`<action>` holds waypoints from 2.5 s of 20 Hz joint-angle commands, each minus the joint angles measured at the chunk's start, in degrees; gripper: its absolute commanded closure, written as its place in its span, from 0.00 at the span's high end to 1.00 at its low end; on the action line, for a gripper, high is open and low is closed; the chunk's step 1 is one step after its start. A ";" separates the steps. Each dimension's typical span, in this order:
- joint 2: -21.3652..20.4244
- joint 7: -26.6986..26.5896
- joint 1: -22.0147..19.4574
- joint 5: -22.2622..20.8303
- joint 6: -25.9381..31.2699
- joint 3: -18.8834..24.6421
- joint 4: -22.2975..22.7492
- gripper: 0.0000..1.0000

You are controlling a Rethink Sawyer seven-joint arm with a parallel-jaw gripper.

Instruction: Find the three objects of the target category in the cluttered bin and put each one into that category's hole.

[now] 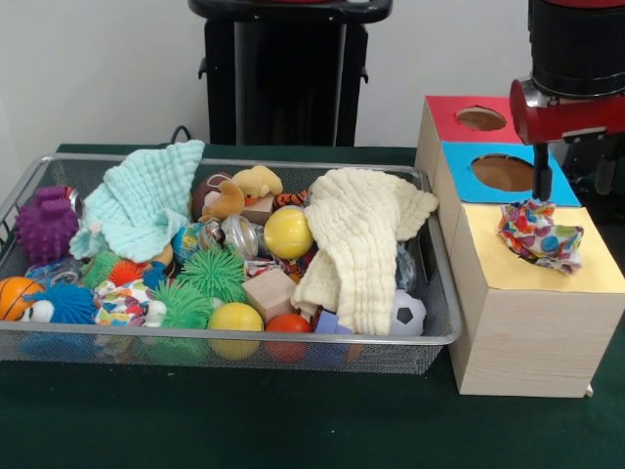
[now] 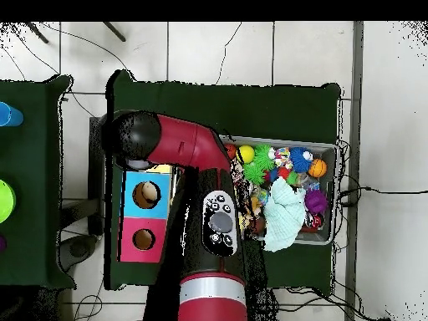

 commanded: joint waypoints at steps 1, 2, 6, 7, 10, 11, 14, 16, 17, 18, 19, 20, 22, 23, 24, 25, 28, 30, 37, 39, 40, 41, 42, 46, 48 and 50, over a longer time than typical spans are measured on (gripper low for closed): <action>2.50 12.45 -0.70 -0.39 -0.57 0.65 1.39 1.00; 2.44 12.42 -0.68 -0.41 -0.61 0.63 1.53 1.00; 3.33 12.92 -0.25 -1.21 -0.21 -0.27 0.90 1.00; 3.76 12.99 -0.08 -1.66 -0.07 -0.67 0.53 1.00; 4.08 12.87 0.21 -1.78 -0.71 -1.13 0.88 0.00; 4.30 12.94 0.25 -1.71 -1.30 -1.11 0.84 0.00; 5.49 13.15 0.64 -1.66 -1.94 -1.23 0.06 0.00; 6.72 13.74 0.75 -0.93 -0.86 -0.83 -0.42 0.00; 7.69 14.20 0.84 -0.43 -0.83 -0.54 -0.57 0.00; 8.71 14.06 0.94 -0.39 -1.56 -0.35 -0.89 0.00; 9.63 14.50 1.35 -0.51 -2.08 -0.63 -1.27 0.00; 10.35 14.67 1.77 -0.76 -3.12 -0.89 -1.41 0.00; 11.74 15.19 2.56 -0.98 -5.16 -1.34 -1.56 0.00; 12.32 15.47 2.77 -0.74 -6.52 -1.32 -1.38 0.00; 13.01 15.62 2.93 -0.54 -7.80 -1.32 -1.45 0.00; 13.75 15.69 3.04 -0.25 -8.91 -1.24 -1.69 0.00; 15.47 15.79 3.12 0.88 -13.09 -0.39 -1.52 0.00; 16.31 15.85 2.92 1.84 -16.99 0.60 -0.92 0.00; 17.77 16.15 3.56 3.56 -22.56 0.74 0.14 0.00; 17.30 16.05 3.68 3.85 -21.67 0.60 0.55 0.00; 16.47 16.04 3.71 3.93 -20.43 0.42 0.94 0.00; 15.63 16.03 3.74 4.01 -19.19 0.23 1.34 0.00; 14.56 16.18 3.80 4.08 -17.40 -0.23 1.61 0.00; 9.39 16.22 3.80 4.13 -9.36 -1.71 3.00 0.00; 6.86 16.29 3.74 4.14 -5.36 -2.33 3.15 0.00; 4.38 16.55 3.83 4.13 -1.41 -2.96 3.31 0.00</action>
